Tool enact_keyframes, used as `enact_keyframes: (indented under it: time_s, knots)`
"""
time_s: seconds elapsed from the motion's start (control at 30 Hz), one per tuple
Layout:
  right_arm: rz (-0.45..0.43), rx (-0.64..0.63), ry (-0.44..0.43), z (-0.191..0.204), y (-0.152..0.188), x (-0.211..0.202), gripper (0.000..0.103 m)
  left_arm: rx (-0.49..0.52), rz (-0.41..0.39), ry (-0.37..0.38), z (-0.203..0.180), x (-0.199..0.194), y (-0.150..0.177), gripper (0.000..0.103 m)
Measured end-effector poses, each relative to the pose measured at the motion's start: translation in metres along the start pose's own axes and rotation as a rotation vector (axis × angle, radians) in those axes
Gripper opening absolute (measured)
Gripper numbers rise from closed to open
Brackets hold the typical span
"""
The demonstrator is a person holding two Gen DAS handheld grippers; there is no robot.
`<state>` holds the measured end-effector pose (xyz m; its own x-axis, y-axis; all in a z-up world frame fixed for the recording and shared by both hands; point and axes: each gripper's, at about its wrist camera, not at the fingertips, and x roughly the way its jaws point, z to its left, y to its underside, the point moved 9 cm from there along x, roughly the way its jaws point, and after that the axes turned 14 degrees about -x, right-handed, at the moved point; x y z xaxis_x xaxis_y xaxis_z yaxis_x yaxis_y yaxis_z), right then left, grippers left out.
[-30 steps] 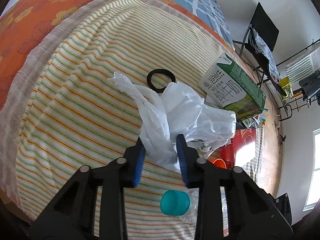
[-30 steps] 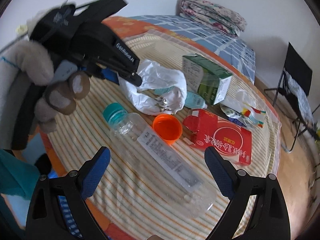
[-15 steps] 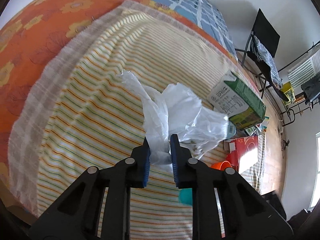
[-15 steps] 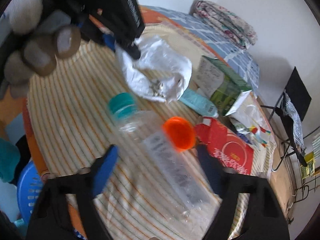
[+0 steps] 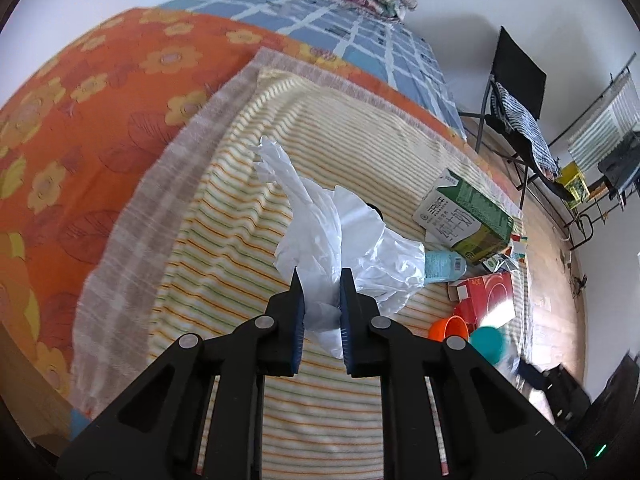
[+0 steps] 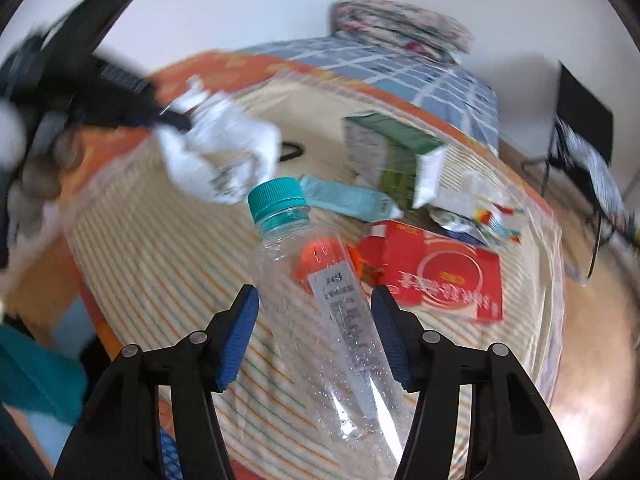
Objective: Collect trash
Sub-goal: 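Lift the white bag with the left tool while the right tool grasps the clear bottle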
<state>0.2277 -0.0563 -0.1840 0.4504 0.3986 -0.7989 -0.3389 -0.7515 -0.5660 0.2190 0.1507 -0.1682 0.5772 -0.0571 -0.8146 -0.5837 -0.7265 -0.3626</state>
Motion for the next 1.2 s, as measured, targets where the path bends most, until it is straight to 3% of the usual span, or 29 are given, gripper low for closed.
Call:
enact_keyframes:
  time_s: [0.23,0.57,0.83,1.2]
  knots:
    - [-0.080,0.162,-0.025,-0.019,-0.005,-0.023,0.056,0.089,-0.040,0.021,-0.008,-0.030,0.010,0.013]
    - [-0.166,0.215,-0.016,-0.020,-0.002,-0.061,0.055,0.210,-0.050,0.095,-0.024,-0.080,0.052,0.013]
    - [-0.241,0.269,-0.052,-0.021,0.007,-0.104,0.055,0.348,-0.028,0.117,-0.034,-0.102,0.109,0.013]
    - [-0.271,0.318,-0.157,0.012,0.033,-0.133,0.055,0.437,0.082,0.150,-0.023,-0.112,0.194,0.013]
